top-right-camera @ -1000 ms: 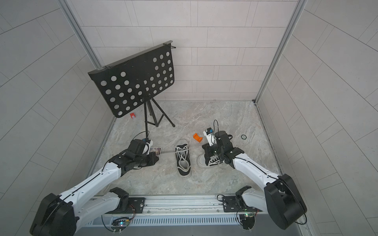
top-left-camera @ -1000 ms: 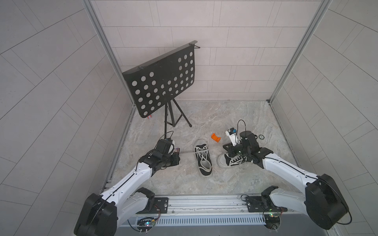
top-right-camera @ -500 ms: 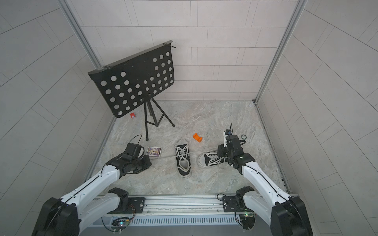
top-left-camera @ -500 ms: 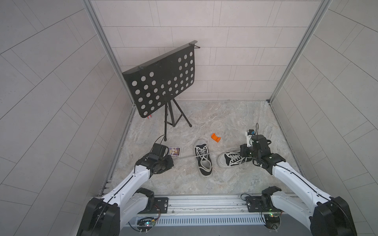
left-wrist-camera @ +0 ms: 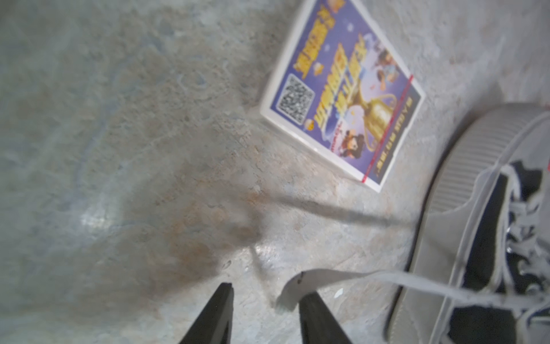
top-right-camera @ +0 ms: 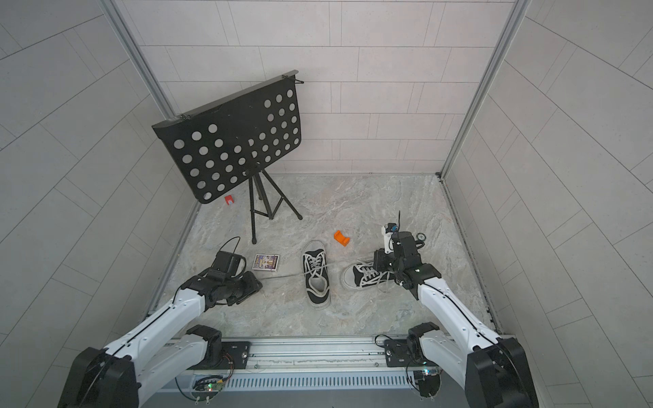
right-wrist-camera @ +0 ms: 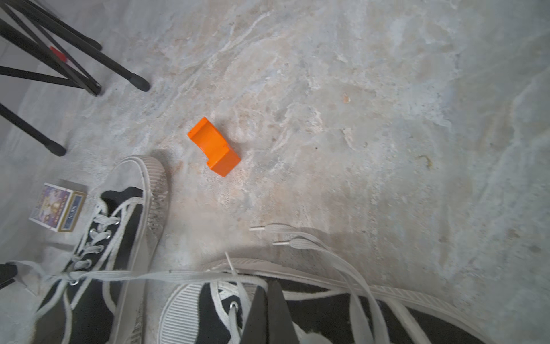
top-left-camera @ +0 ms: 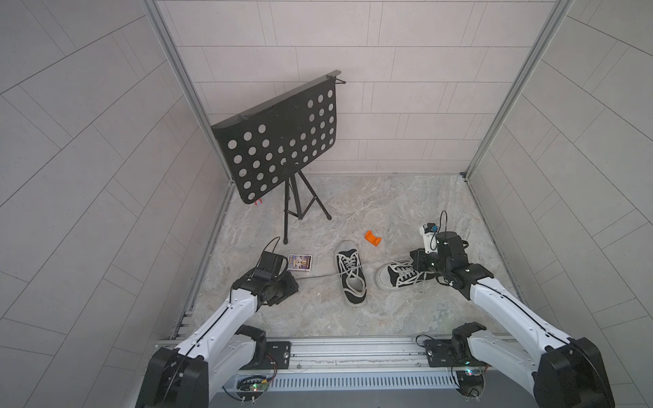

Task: Tie the shoes
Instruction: Tie the shoelace on the shoe, then wrap the shoelace around the shoelace.

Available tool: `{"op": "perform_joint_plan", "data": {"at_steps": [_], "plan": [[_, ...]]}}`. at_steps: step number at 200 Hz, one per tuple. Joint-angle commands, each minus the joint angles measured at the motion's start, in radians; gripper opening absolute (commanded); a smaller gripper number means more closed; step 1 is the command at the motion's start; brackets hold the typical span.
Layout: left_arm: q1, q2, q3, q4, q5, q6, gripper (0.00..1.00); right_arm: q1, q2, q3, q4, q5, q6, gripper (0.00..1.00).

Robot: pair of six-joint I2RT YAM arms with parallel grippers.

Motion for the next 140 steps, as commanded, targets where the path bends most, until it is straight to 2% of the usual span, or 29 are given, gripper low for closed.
{"op": "perform_joint_plan", "data": {"at_steps": [1,14,32,57,82,97,112,140], "plan": [[-0.023,-0.079,0.012,-0.083,-0.038,0.000,0.71,0.006,0.008,0.024,0.020,-0.071,-0.025,0.00],[-0.055,-0.122,0.035,-0.101,-0.066,0.009,0.77,0.008,0.007,0.024,0.025,-0.084,-0.026,0.00],[-0.130,-0.147,0.095,-0.119,-0.128,0.044,0.79,0.009,0.006,0.025,0.030,-0.100,-0.026,0.00],[-0.245,-0.121,0.194,-0.133,-0.212,0.179,0.79,0.011,0.002,0.028,0.033,-0.118,-0.026,0.00],[-0.366,-0.035,0.249,-0.088,-0.228,0.344,0.78,0.014,-0.009,0.026,0.039,-0.137,-0.024,0.00],[-0.426,0.034,0.252,-0.012,-0.210,0.405,0.75,0.015,-0.011,0.025,0.041,-0.147,-0.023,0.00],[-0.493,0.121,0.269,0.030,-0.256,0.459,0.73,0.017,-0.016,0.023,0.042,-0.163,-0.017,0.00],[-0.551,0.279,0.292,0.104,-0.288,0.572,0.67,0.020,-0.022,0.019,0.050,-0.189,-0.008,0.00]]}}
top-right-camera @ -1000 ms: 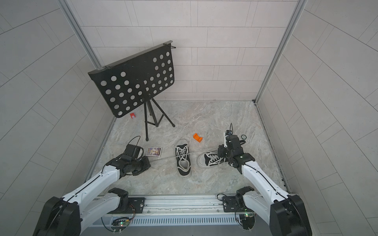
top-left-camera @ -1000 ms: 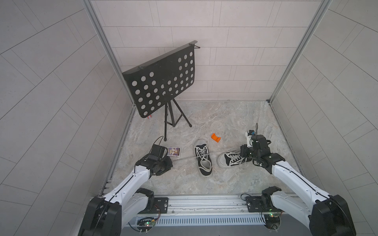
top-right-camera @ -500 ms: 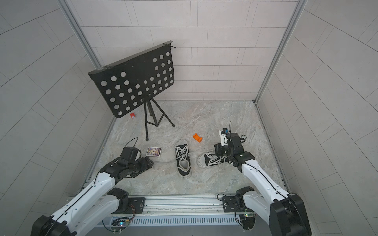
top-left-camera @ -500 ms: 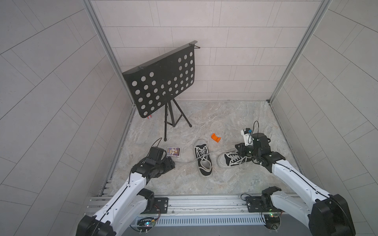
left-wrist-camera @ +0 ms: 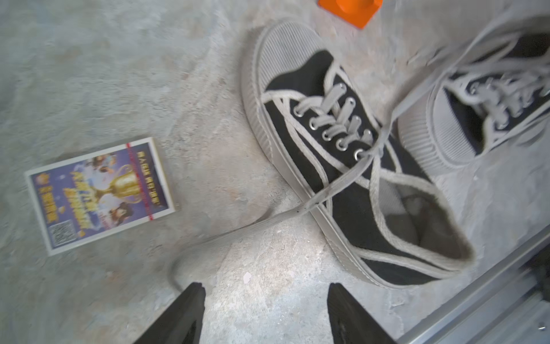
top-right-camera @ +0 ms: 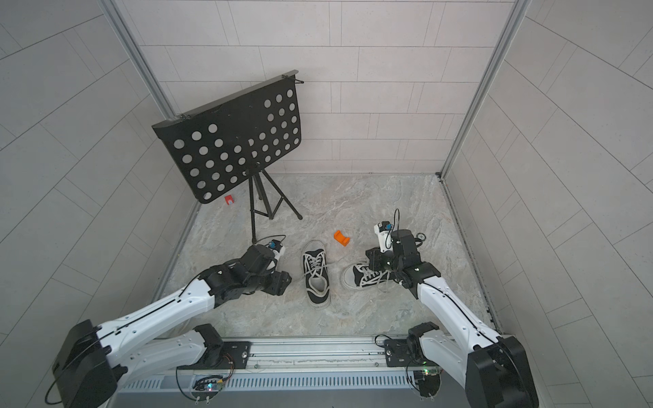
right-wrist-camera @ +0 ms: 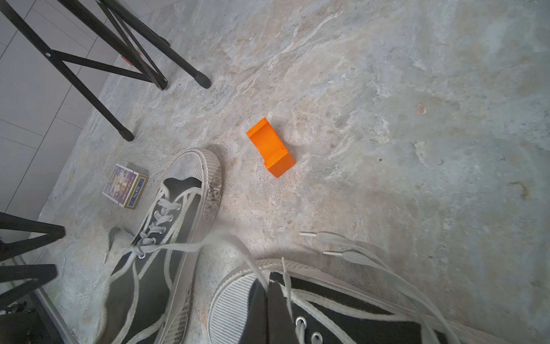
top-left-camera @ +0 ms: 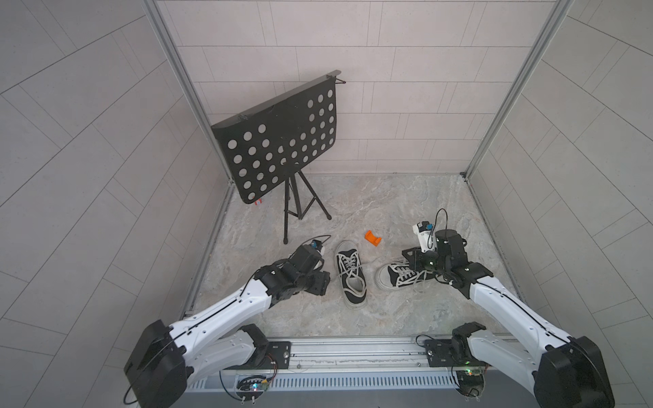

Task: Tie the shoes
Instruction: Wrap the shoelace around the shoelace.

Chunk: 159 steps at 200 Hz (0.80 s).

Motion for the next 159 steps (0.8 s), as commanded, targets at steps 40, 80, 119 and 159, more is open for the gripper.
{"op": "perform_joint_plan", "data": {"at_steps": [40,80,119,159], "plan": [[-0.042,0.218,0.044,0.186,-0.089,0.221,0.60,0.009,-0.023,0.006,0.020,-0.057,0.007,0.00],[-0.042,0.301,0.065,0.235,-0.049,0.270,0.56,0.010,-0.030,-0.003,0.023,-0.066,0.012,0.00],[-0.041,0.365,0.073,0.249,-0.026,0.284,0.49,0.010,-0.028,-0.003,0.018,-0.066,0.012,0.00],[-0.040,0.395,0.071,0.255,-0.075,0.262,0.19,0.010,-0.024,-0.003,0.025,-0.061,0.021,0.00]]}}
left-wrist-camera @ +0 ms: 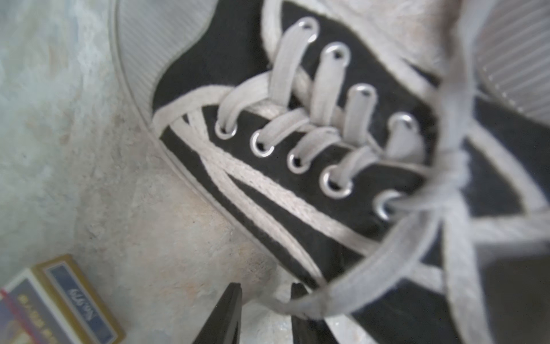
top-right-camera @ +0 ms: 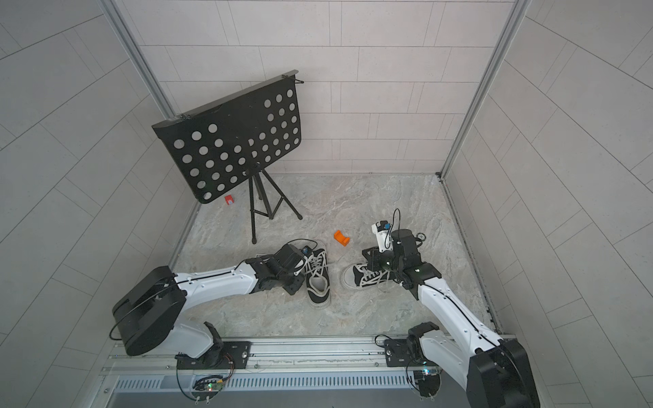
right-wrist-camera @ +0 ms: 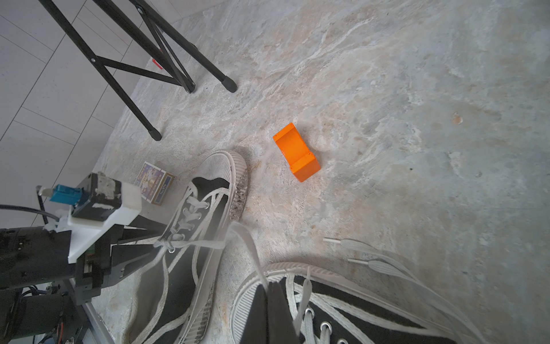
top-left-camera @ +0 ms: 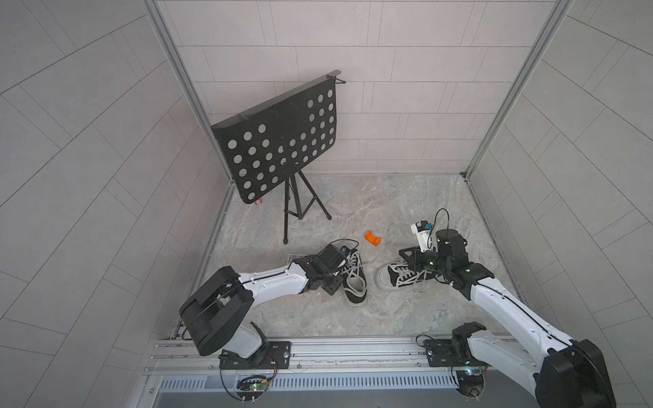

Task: Tie the shoes
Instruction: Wrap the shoelace around the shoelace.

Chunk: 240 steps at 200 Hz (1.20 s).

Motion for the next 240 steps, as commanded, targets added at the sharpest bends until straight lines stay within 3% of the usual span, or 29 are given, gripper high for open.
{"op": "perform_joint_plan", "data": {"at_steps": [1,37,76,124,152,186,197,217,240], "plan": [[-0.001,0.010,0.013,0.011,-0.035,-0.007,0.18,0.004,-0.009,-0.003,0.005,-0.002,0.011,0.00],[0.007,-0.022,0.004,0.044,-0.041,-0.061,0.01,0.011,0.041,0.020,0.098,-0.023,0.080,0.00],[0.017,-0.111,-0.048,0.165,0.010,-0.138,0.00,0.091,0.170,0.148,0.207,-0.019,0.143,0.00],[0.036,-0.179,-0.147,0.301,0.100,-0.217,0.00,0.275,0.410,0.304,0.378,0.029,0.238,0.00],[0.041,-0.207,-0.199,0.350,0.131,-0.246,0.00,0.364,0.596,0.370,0.502,0.006,0.302,0.00],[0.046,-0.234,-0.235,0.380,0.154,-0.275,0.00,0.411,0.773,0.420,0.516,-0.037,0.320,0.00],[0.047,-0.241,-0.240,0.386,0.159,-0.282,0.00,0.407,0.785,0.412,0.501,-0.037,0.309,0.11],[0.050,-0.243,-0.245,0.408,0.171,-0.296,0.00,0.395,0.748,0.391,0.440,-0.026,0.257,0.40],[0.058,-0.226,-0.235,0.430,0.195,-0.310,0.00,0.359,0.657,0.359,0.355,-0.011,0.181,0.58]]}}
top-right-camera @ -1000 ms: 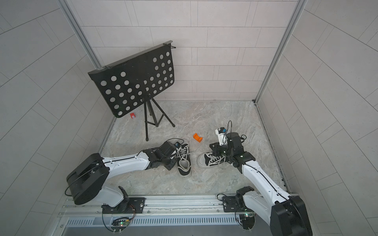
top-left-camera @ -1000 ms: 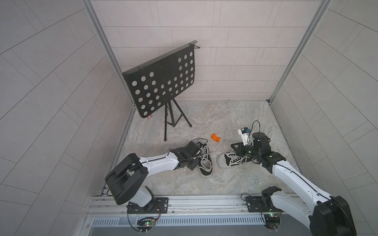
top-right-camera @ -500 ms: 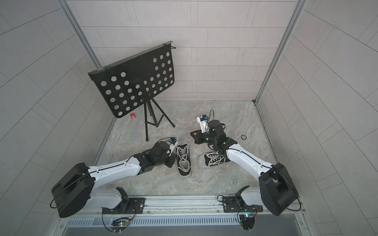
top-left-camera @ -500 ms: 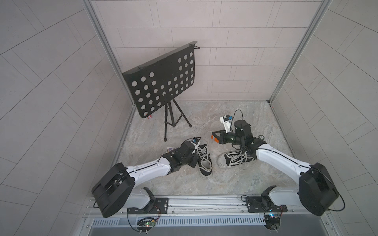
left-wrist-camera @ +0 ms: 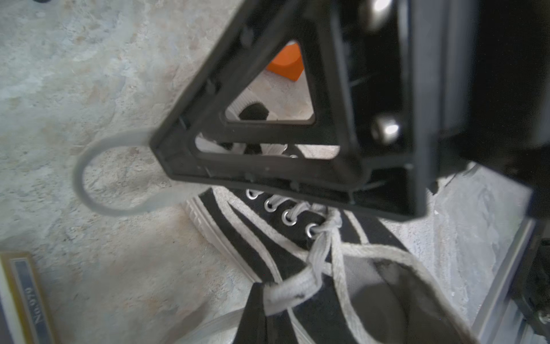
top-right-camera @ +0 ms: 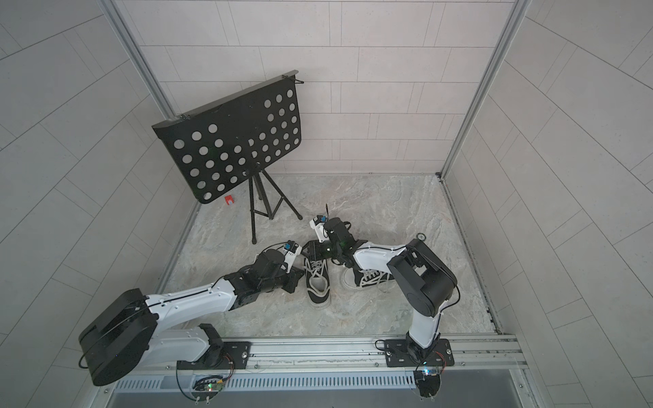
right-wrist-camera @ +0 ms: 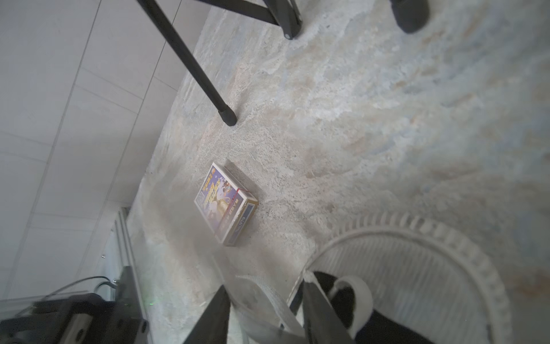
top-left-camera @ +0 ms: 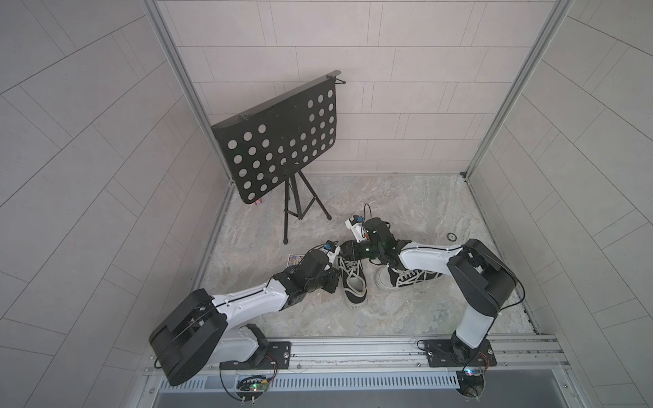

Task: Tie the shoes
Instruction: Wrap the shoelace around the shoelace.

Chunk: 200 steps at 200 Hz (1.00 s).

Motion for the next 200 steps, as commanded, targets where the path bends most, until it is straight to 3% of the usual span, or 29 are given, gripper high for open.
{"op": "perform_joint_plan", "data": {"at_steps": [1,36,70,112,161,200], "plan": [[0.011,0.006,0.000,0.050,0.035,-0.028,0.00,-0.032,-0.110,-0.021,-0.074,0.012,-0.083,0.58],[0.017,0.046,0.035,0.082,0.070,-0.041,0.00,-0.069,-0.257,-0.096,-0.196,0.001,-0.199,0.68],[0.019,0.090,0.057,0.116,0.106,-0.048,0.01,-0.079,-0.315,-0.160,-0.238,-0.047,-0.254,0.65],[0.020,0.108,0.049,0.131,0.125,-0.061,0.01,-0.078,-0.237,-0.138,-0.181,-0.080,-0.252,0.44],[0.031,0.003,-0.035,0.106,0.084,-0.068,0.01,-0.063,-0.064,0.015,-0.136,-0.151,-0.242,0.00],[0.037,-0.080,-0.102,0.109,0.077,-0.079,0.01,0.000,0.019,0.171,-0.140,-0.162,-0.225,0.00]]}}
